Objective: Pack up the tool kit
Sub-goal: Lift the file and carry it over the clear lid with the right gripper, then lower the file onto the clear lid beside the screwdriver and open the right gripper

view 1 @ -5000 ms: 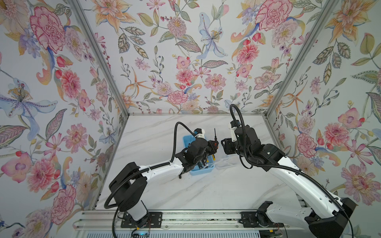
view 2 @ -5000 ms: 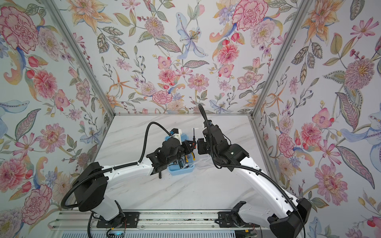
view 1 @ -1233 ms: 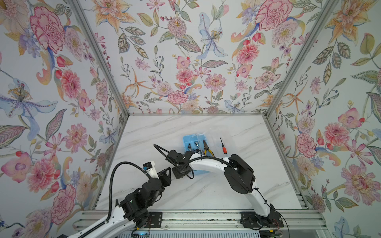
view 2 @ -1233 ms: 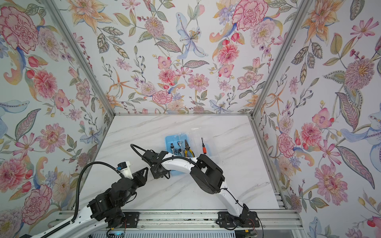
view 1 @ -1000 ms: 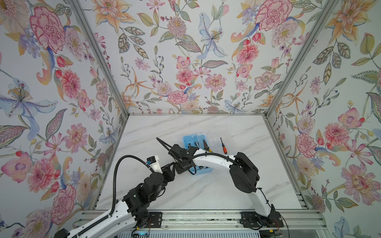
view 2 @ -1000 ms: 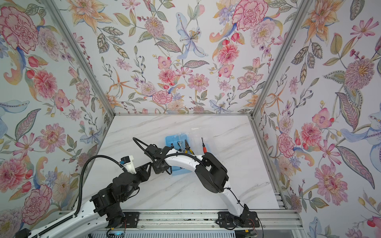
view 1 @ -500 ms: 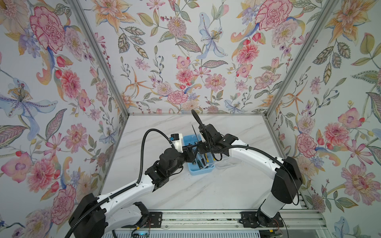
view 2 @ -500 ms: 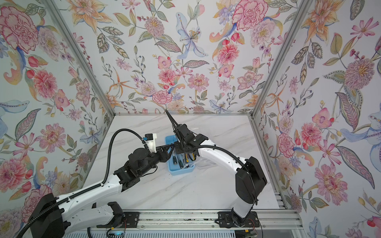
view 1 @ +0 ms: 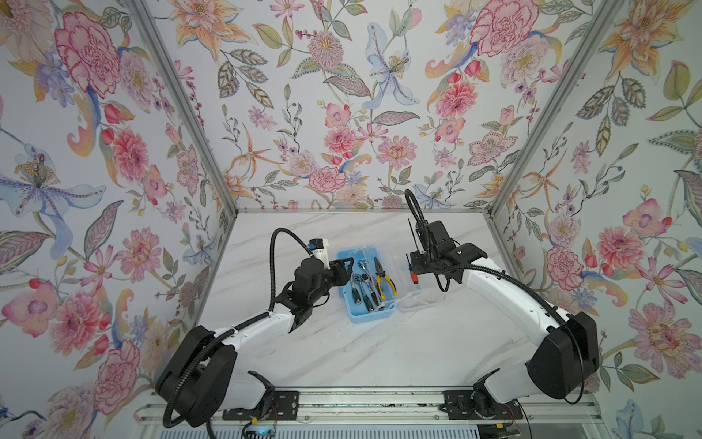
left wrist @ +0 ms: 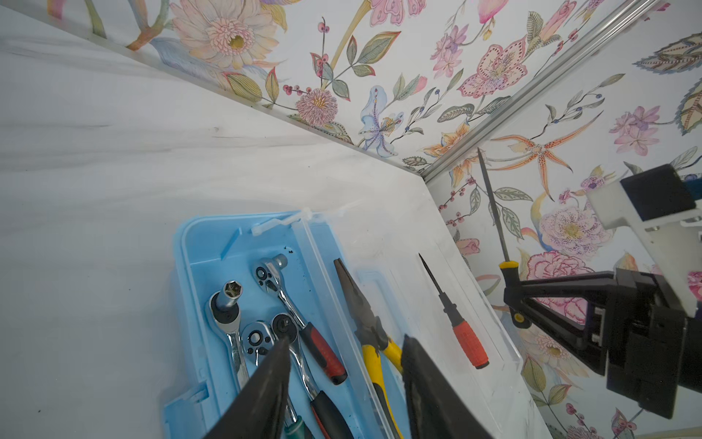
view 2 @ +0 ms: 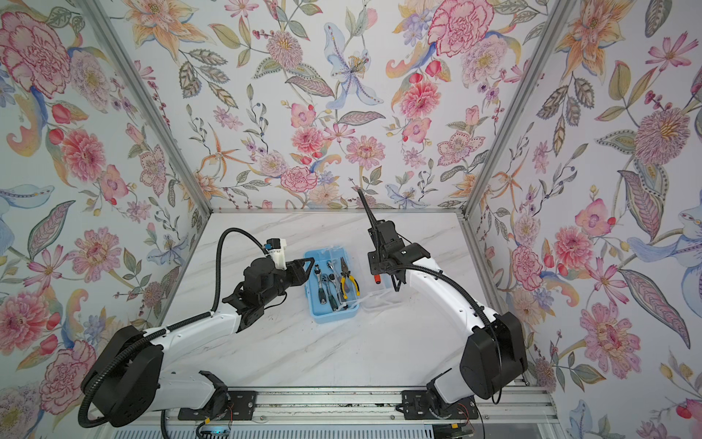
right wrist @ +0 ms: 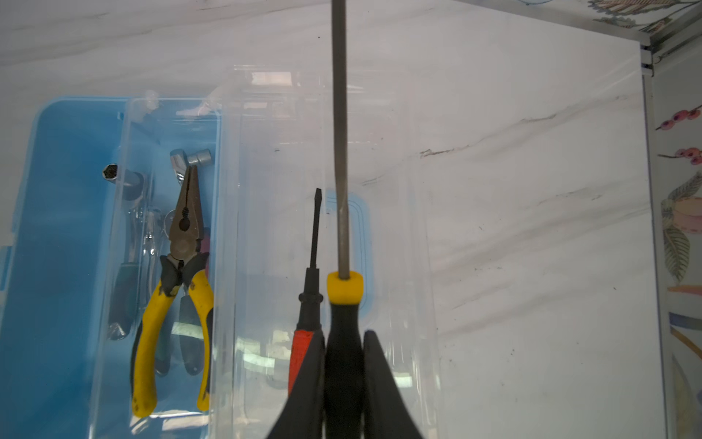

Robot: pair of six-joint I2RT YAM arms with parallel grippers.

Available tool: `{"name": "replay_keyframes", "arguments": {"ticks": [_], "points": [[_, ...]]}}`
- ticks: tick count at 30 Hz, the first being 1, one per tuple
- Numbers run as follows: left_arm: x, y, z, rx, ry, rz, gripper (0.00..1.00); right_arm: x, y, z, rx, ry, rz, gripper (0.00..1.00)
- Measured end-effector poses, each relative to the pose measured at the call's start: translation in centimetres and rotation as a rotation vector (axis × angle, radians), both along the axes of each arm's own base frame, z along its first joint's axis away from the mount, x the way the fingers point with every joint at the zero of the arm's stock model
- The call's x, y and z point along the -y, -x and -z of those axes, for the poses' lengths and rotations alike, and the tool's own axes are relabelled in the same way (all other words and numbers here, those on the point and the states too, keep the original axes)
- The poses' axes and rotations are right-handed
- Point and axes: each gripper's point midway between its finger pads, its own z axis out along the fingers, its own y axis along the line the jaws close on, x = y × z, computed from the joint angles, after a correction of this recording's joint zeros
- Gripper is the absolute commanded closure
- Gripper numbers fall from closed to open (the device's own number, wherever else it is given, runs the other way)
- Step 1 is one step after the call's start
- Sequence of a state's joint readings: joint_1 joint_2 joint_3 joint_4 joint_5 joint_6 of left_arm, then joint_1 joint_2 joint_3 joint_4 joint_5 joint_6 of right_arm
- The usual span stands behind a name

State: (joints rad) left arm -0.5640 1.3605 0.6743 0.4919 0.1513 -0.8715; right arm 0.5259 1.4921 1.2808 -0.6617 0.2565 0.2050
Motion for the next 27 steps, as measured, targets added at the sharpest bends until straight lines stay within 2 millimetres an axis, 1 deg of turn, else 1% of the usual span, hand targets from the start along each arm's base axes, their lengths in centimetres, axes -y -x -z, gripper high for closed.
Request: {"name": "replay_keyframes", "arguments": {"ticks": [3,9,18,21,22,24,26,27], "points": [[-0.2,-0.5,-0.4,0.01,0.011,0.002,0.5,0.8,0.3,0.7,-0.023,0.038,0.004,1.0],[-0.4,-0.9,-0.3,0.01,0.02,0.009,0.5,1.5,1.0,1.9,-0.068,0.07,-0.005,1.0],[-0.1,-1.3,0.0,0.012,0.031,0.02,0.51,1.9,2.5,5.0,-0.163,0.097,-0.017,1.0],[0.2,-1.2,0.4,0.002,0.031,0.031,0.51,2.0,2.7,5.5,-0.184,0.102,-0.013,0.86],[0.2,-1.3,0.5,-0.002,0.031,0.032,0.51,2.0,2.8,5.6,-0.189,0.103,-0.01,0.77],[0.2,-1.3,0.8,-0.007,0.028,0.032,0.51,2.1,2.9,5.7,-0.192,0.097,0.002,0.65],[0.2,-1.3,1.0,-0.01,0.026,0.031,0.51,2.2,2.9,5.7,-0.19,0.103,0.006,0.58],[0.1,-1.4,0.9,-0.01,0.027,0.029,0.51,2.4,2.8,5.6,-0.188,0.105,0.012,0.57]]}}
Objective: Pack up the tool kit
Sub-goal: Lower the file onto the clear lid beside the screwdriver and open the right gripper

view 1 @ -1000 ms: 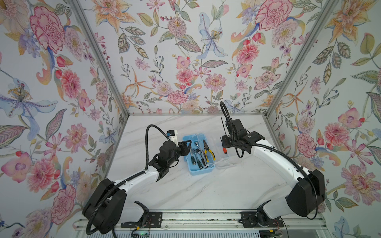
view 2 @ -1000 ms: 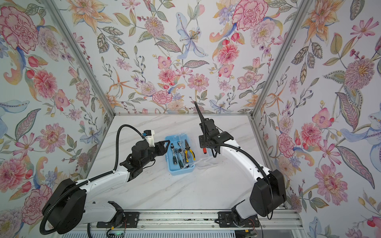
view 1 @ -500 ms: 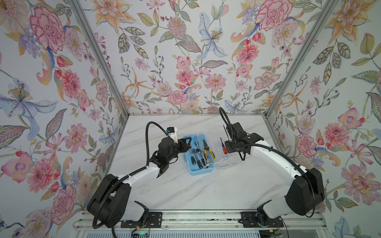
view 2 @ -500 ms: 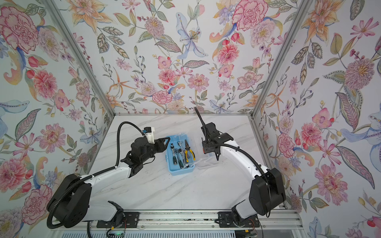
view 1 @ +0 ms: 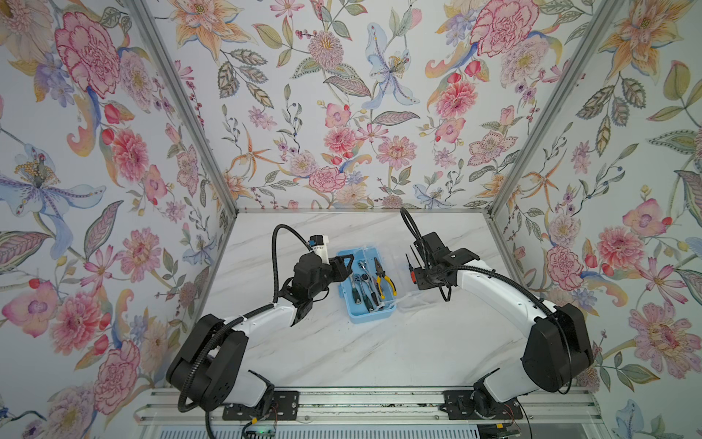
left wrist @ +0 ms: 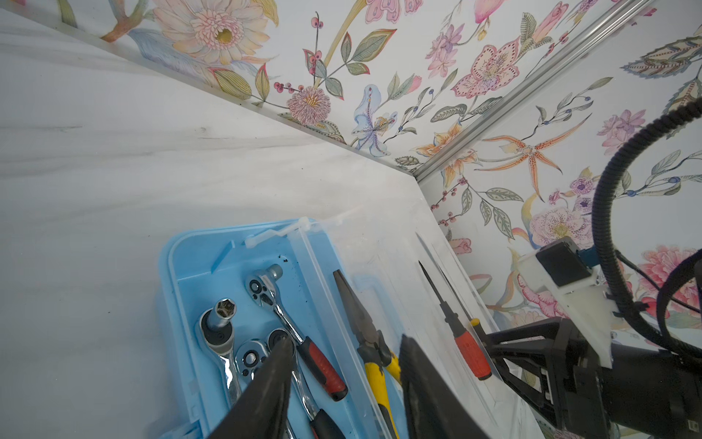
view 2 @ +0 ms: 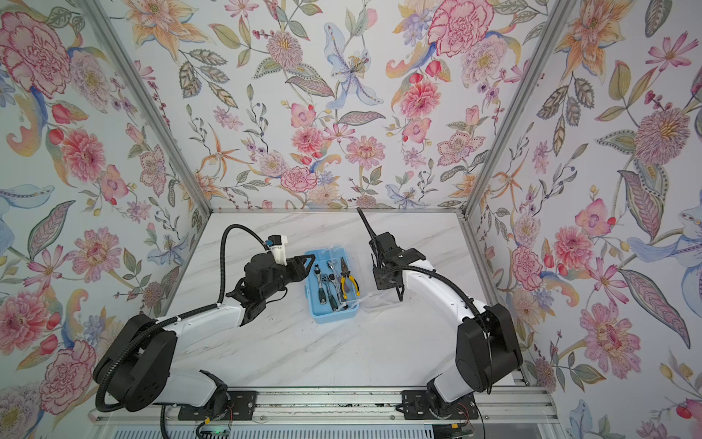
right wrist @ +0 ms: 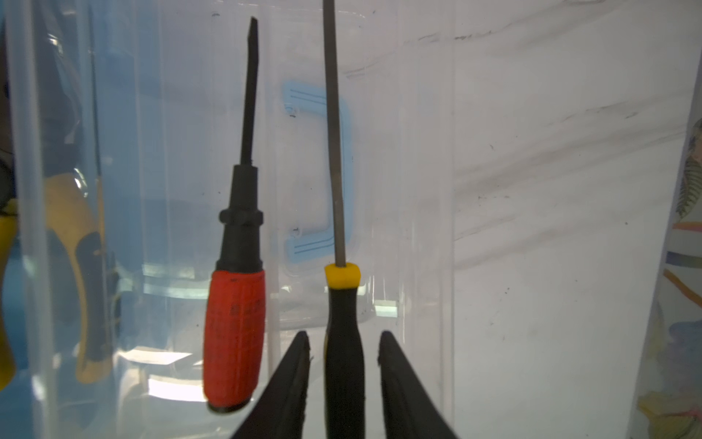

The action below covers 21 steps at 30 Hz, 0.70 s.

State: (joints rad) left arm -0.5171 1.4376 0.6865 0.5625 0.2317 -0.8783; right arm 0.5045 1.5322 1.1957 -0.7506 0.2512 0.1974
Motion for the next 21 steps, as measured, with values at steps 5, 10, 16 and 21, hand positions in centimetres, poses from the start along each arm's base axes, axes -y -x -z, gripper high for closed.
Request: {"name": "replay_keyframes", "arguments": {"ticks": [5,10,16,21], "points": [[-0.6,-0.2,0.6,-0.011,-0.026,-0.017,0.52,0.1,0.3,-0.9,0.009,-0.013,0.015,0.55],[-2.0,-2.2,2.0,-0.058,-0.167,-0.066,0.53,0.7,0.6,-6.5,0.176,-0.127,0.066,0.45],[-3.1,-4.2,5.2,-0.128,-0.278,-0.089,0.54,5.3,1.6,-10.3,0.356,-0.253,0.215,0.39],[-3.4,-3.9,8.3,-0.205,-0.32,-0.079,0.55,7.6,3.4,-5.2,0.26,-0.278,0.303,0.4]]}}
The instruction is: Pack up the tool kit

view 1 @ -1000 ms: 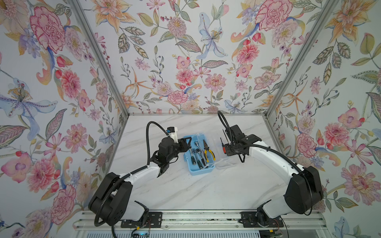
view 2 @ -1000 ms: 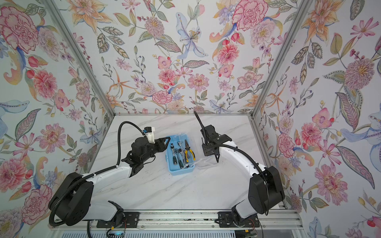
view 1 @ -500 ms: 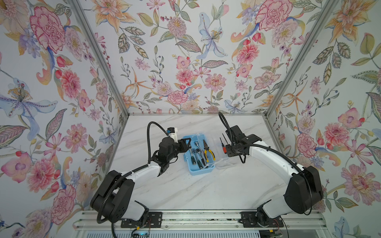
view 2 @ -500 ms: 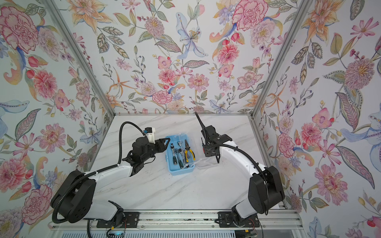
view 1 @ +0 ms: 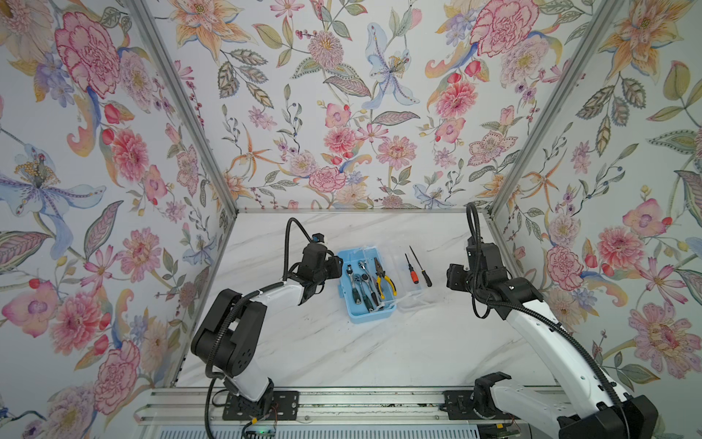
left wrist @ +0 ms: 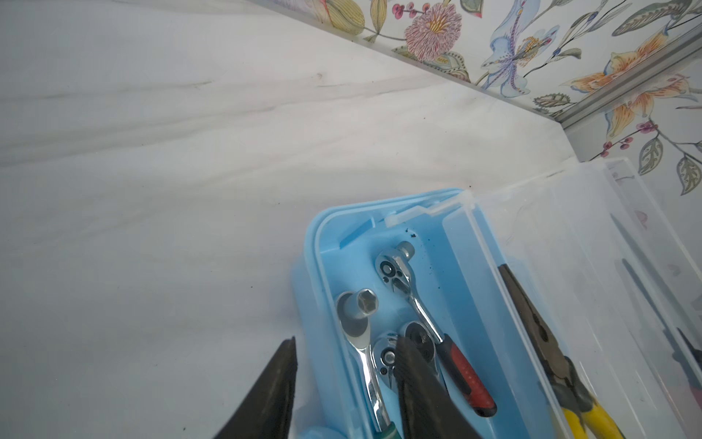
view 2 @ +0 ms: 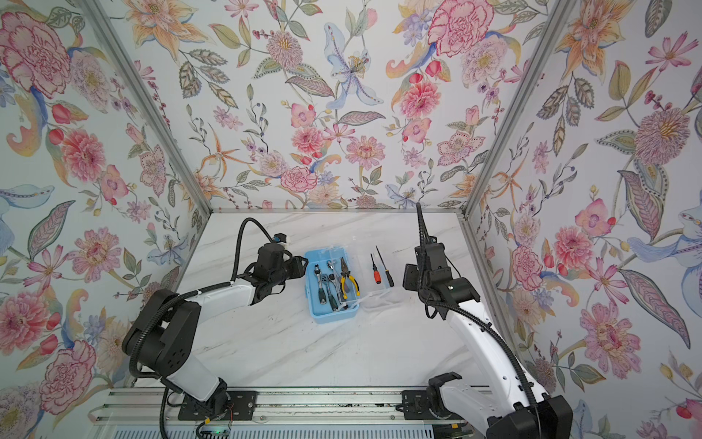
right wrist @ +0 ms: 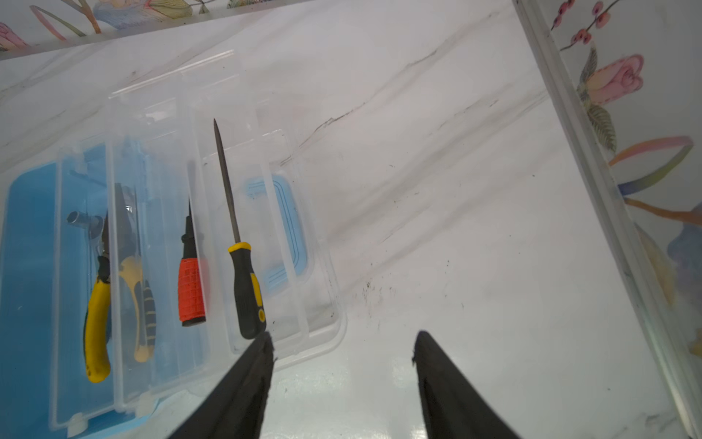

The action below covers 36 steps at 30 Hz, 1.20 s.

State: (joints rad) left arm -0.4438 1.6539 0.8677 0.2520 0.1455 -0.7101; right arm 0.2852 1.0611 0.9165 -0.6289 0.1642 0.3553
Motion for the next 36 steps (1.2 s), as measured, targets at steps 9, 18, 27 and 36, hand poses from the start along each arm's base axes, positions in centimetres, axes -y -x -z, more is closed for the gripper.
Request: {"name": "replay_keyframes", "arguments": {"ticks": [9,18,27,36], "points": [[0.1,-0.1,1.0,-0.02,-0.01,0.001,0.57,-0.4,1.5,5.8,-0.112,-0.111,0.019,0.42],[0.9,-1.8,2.1,-0.034,-0.019,0.01,0.6,-1.2,0.4,8.3,-0.139,-0.149,0.022,0.47],[1.3,-2.7,2.1,-0.028,-0.022,0.014,0.62,-1.6,-0.4,11.2,-0.2,-0.151,0.036,0.56],[1.3,-2.9,2.3,-0.035,-0.022,0.017,0.67,-1.7,-2.1,12.6,-0.185,-0.155,0.05,0.73]]}}
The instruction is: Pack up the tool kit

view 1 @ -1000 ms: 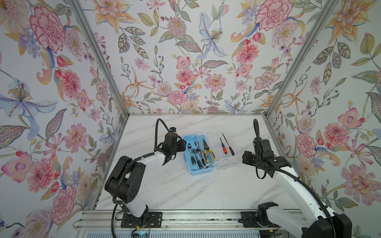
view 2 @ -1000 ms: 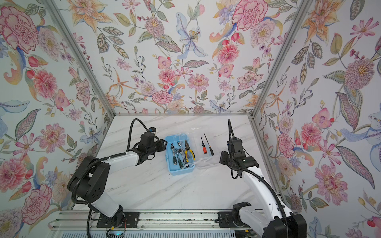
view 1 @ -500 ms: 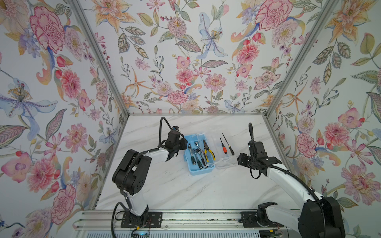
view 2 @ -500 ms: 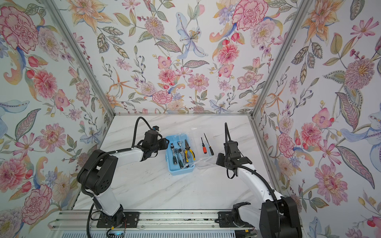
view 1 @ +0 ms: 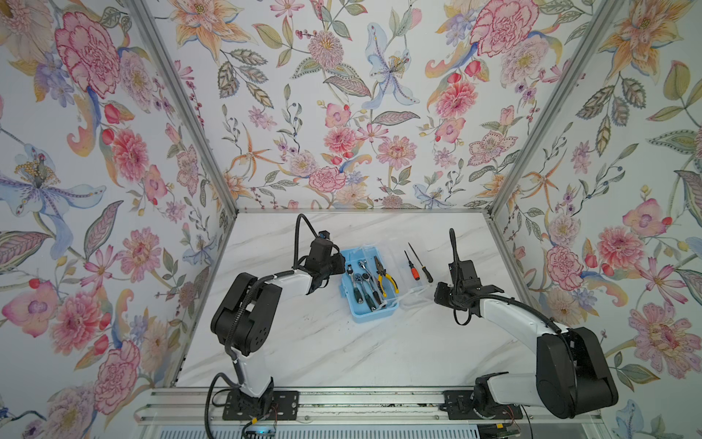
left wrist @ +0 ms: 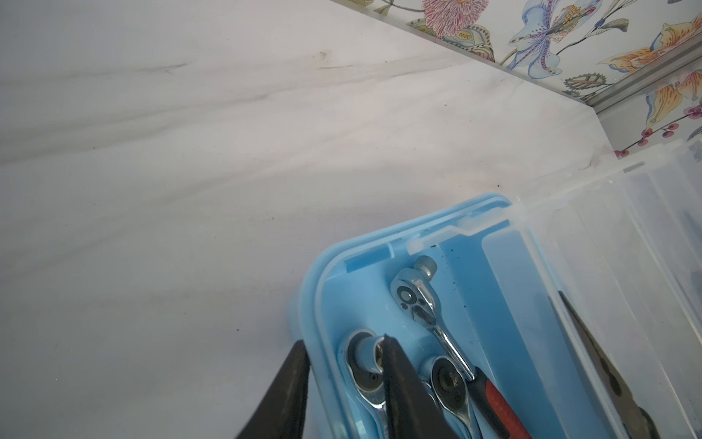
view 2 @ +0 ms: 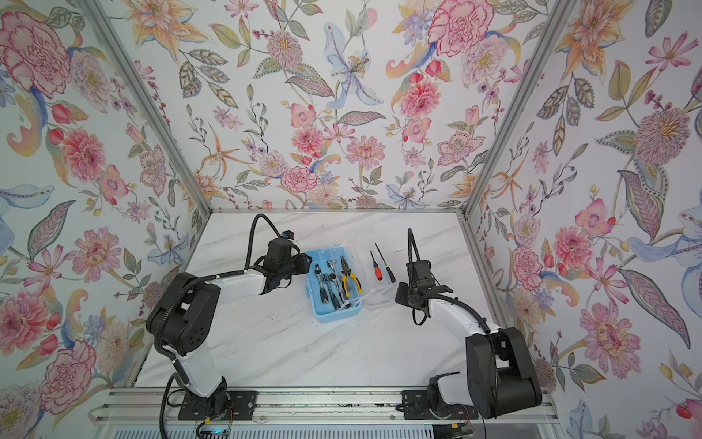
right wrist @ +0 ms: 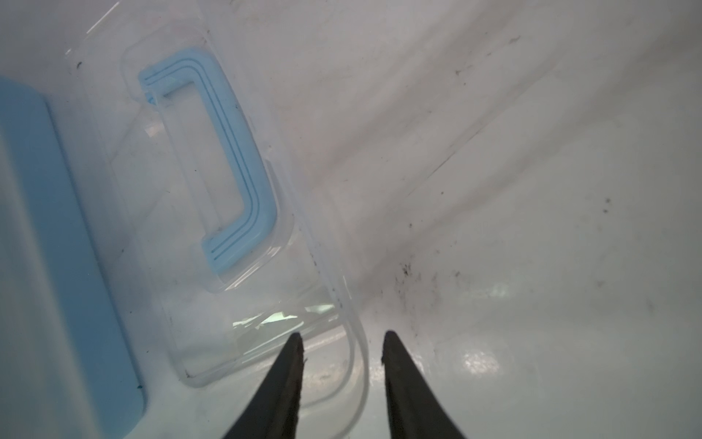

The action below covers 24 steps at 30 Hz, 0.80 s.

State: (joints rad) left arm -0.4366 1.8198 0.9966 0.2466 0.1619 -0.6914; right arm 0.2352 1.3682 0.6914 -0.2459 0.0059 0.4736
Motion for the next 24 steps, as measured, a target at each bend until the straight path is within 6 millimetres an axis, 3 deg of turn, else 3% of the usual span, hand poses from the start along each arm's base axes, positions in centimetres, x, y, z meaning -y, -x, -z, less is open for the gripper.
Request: {"name": "replay_keyframes", "arguments": {"ticks": [2,5,10,20,24], "points": [[0.0,0.0,0.0,-0.002,0.001,0.003,0.68,0.1,-0.6,-0.1,0.021,-0.006,0.016,0.88],[-0.1,0.0,0.1,-0.002,0.0,0.003,0.69,0.6,-1.2,-0.1,0.041,-0.013,0.048,1.0],[-0.7,-0.3,0.1,-0.003,0.0,-0.008,0.72,0.6,-2.1,-0.9,0.094,-0.025,0.056,1.0],[-0.8,-0.6,0.2,0.0,0.003,-0.016,0.78,0.0,-1.1,-3.3,0.161,-0.024,0.037,1.0],[-0.8,-1.0,0.2,-0.001,0.007,-0.023,0.78,-0.2,-0.8,-3.1,0.147,-0.033,0.026,1.0]]}}
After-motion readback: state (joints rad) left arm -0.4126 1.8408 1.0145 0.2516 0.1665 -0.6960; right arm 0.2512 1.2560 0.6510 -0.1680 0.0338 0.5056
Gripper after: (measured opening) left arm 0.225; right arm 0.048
